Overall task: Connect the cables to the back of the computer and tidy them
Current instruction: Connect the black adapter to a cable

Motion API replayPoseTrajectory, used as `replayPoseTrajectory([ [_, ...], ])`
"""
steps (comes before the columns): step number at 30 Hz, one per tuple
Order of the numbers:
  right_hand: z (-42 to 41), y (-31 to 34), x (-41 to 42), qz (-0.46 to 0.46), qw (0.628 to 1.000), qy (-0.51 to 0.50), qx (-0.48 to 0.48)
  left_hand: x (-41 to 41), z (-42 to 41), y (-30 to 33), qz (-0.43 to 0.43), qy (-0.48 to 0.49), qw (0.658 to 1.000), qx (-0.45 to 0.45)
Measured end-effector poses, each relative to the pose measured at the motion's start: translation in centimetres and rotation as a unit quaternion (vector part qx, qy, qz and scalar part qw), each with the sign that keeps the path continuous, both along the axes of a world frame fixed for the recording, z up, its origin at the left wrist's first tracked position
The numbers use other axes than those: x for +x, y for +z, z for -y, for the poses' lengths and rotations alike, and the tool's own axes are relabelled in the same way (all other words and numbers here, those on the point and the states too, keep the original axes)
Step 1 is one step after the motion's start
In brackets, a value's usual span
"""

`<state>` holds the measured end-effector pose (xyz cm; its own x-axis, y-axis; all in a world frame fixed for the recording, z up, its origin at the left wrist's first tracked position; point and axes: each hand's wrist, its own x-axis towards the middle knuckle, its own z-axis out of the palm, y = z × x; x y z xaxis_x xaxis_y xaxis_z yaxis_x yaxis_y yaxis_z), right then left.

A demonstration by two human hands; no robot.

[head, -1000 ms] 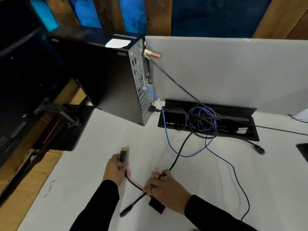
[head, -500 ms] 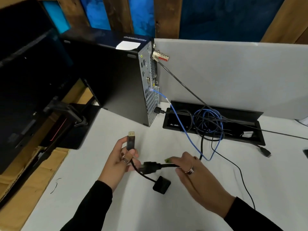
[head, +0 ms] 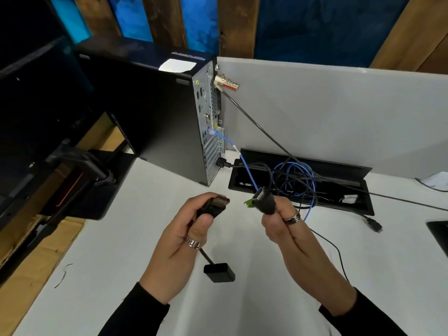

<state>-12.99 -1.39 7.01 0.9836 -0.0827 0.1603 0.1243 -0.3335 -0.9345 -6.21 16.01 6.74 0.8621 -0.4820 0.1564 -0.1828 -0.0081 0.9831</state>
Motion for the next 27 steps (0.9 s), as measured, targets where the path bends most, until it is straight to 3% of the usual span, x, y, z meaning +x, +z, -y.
replayPoseTrajectory([
  [3,0.0,-0.2,0.2,0.009,1.000,-0.010,0.015,-0.3,0.2,0.7,0.044,-0.001,0.999,0.014],
  [17,0.4,-0.4,0.0,0.024,0.999,-0.015,0.024,-0.4,0.7,1.6,0.085,0.004,0.996,-0.002],
  [22,0.7,-0.8,0.2,-0.032,0.999,-0.029,0.027,0.3,0.7,2.0,-0.018,0.080,0.994,-0.078],
  [27,0.6,-1.9,0.2,-0.106,0.992,-0.058,0.033,1.6,0.3,3.0,-0.121,0.177,0.951,-0.224],
])
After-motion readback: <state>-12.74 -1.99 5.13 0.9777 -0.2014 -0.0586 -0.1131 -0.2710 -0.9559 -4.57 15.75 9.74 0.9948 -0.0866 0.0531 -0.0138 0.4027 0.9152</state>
